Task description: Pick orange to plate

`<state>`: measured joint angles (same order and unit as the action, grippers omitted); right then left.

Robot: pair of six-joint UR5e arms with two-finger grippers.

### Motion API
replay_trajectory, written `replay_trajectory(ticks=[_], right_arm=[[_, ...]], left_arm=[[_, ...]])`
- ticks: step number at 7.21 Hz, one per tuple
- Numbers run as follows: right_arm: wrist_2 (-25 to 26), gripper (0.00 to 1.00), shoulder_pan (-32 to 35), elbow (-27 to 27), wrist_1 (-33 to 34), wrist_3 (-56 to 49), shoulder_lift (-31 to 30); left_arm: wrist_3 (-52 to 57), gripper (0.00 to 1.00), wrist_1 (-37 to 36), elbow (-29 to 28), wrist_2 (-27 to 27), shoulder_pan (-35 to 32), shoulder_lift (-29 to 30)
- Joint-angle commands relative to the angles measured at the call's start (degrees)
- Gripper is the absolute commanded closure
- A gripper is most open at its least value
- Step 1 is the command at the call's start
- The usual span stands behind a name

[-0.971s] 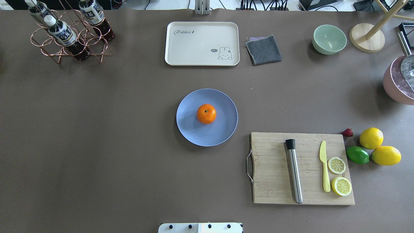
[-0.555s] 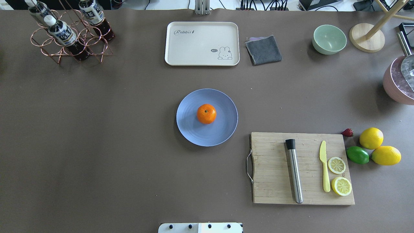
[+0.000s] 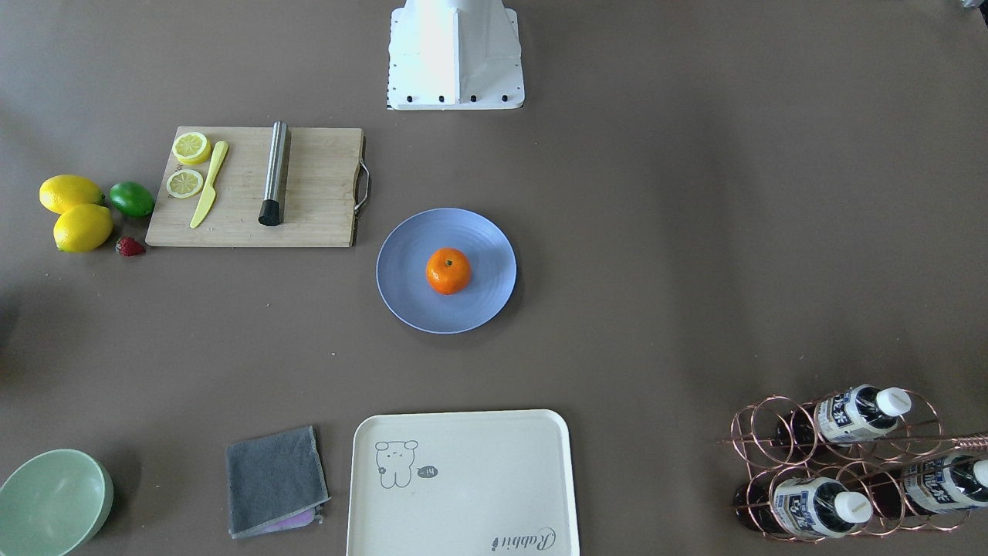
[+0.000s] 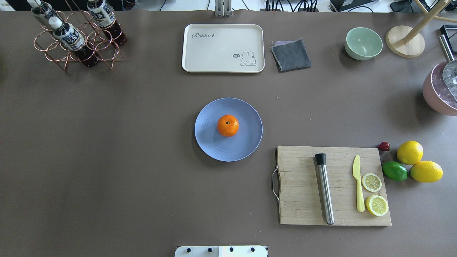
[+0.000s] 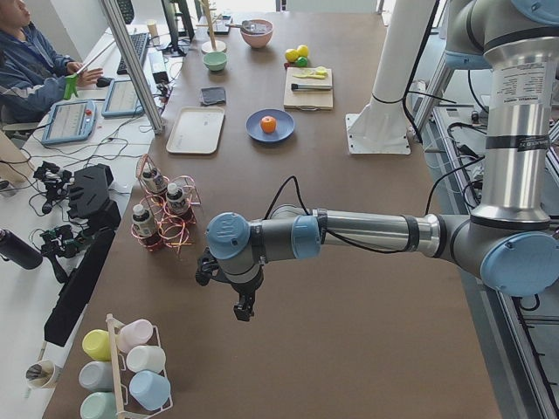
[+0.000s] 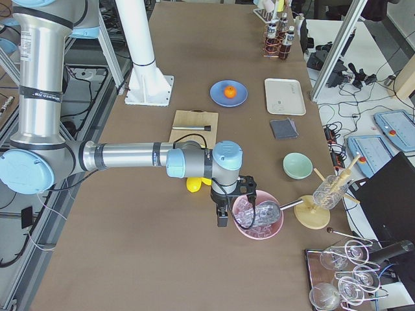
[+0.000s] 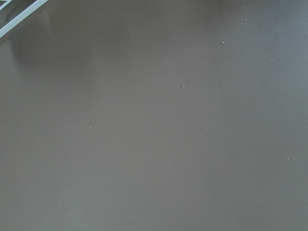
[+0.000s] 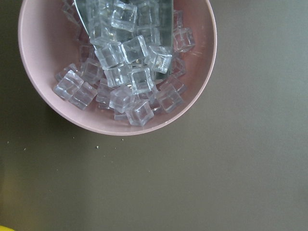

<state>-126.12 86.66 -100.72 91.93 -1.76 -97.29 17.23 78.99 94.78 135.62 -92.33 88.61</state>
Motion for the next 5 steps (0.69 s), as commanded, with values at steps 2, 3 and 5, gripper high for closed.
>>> replay_trajectory(ticks=[2, 3, 5], right_arm=[[-1.0, 0.00, 0.0, 0.0, 0.0, -0.1, 0.0], [-1.0, 0.00, 0.0, -0.1, 0.0, -0.1, 0.0], [-1.1, 0.00, 0.0, -0.2, -0.1, -0.1, 0.0]], left_arm=[[0.0, 0.02, -0.1, 0.1, 0.0, 0.0, 0.0], [0.0, 0.02, -0.1, 0.1, 0.1, 0.0, -0.1], [0.0, 0.02, 0.0, 0.1, 0.1, 0.0, -0.1]])
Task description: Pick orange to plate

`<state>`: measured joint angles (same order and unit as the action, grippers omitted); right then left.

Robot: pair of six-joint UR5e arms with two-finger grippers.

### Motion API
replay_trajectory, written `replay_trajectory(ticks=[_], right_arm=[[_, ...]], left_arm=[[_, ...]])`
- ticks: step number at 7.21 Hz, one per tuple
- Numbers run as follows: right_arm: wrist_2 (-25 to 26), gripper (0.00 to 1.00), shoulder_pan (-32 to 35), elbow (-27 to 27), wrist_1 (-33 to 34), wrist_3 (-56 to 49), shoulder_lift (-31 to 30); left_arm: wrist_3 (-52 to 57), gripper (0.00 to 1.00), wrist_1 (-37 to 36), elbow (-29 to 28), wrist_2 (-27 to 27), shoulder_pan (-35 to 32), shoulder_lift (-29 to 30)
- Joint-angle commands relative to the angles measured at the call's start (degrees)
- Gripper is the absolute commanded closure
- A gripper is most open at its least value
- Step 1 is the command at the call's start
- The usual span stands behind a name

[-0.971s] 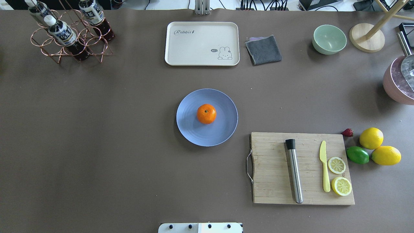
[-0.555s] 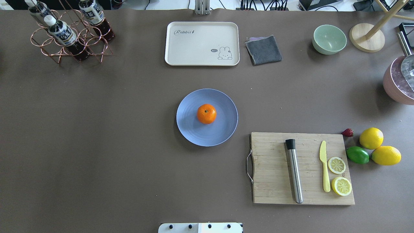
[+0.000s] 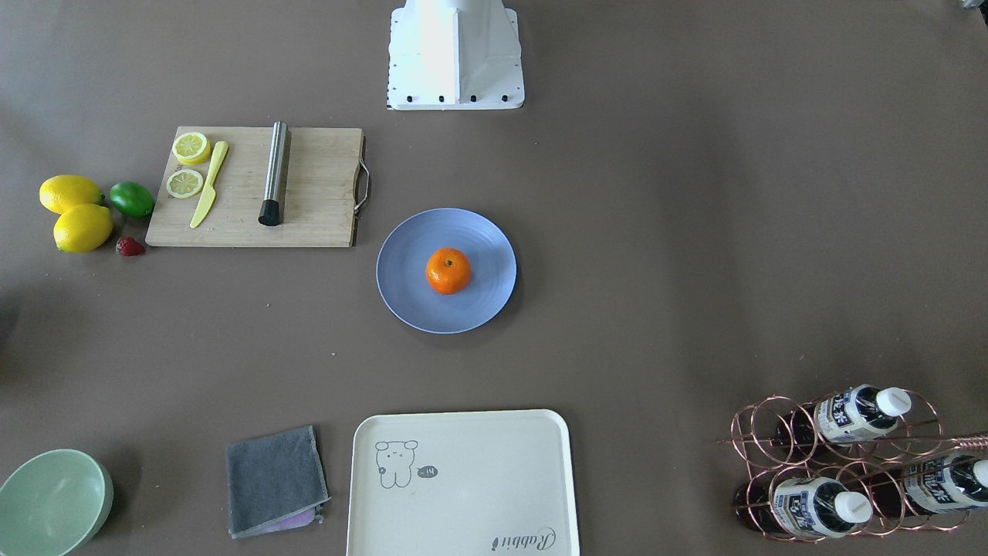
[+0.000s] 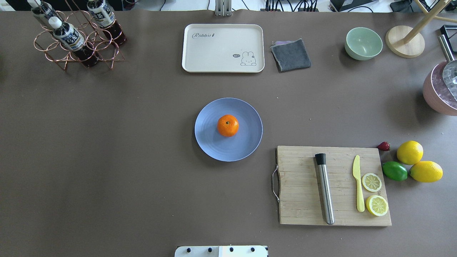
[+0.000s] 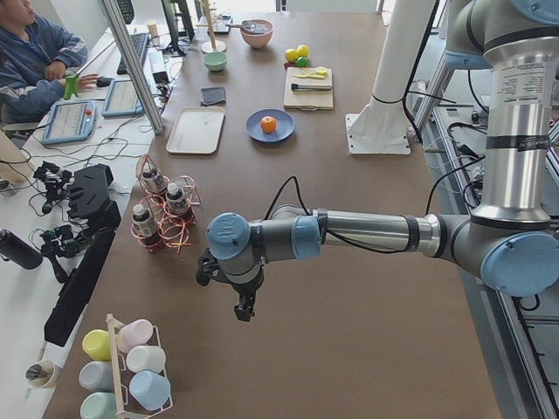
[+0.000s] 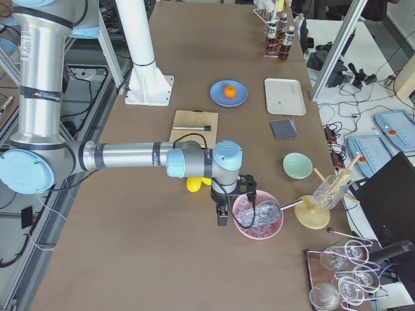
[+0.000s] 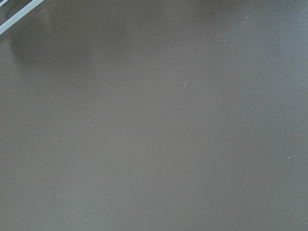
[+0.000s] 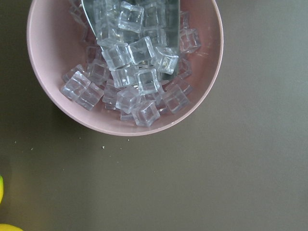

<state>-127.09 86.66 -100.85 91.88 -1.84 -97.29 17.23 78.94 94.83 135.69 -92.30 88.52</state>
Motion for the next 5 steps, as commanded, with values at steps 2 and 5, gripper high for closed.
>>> replay_trajectory(ticks=[2, 5], right_arm=[[-0.1, 0.00, 0.0, -0.1, 0.0, 0.0, 0.0], [-0.1, 0.00, 0.0, -0.1, 0.0, 0.0, 0.0]], left_arm=[[0.0, 0.02, 0.0, 0.2, 0.0, 0.0, 0.2], [0.0, 0.02, 0.0, 0.0, 0.0, -0.1, 0.1]])
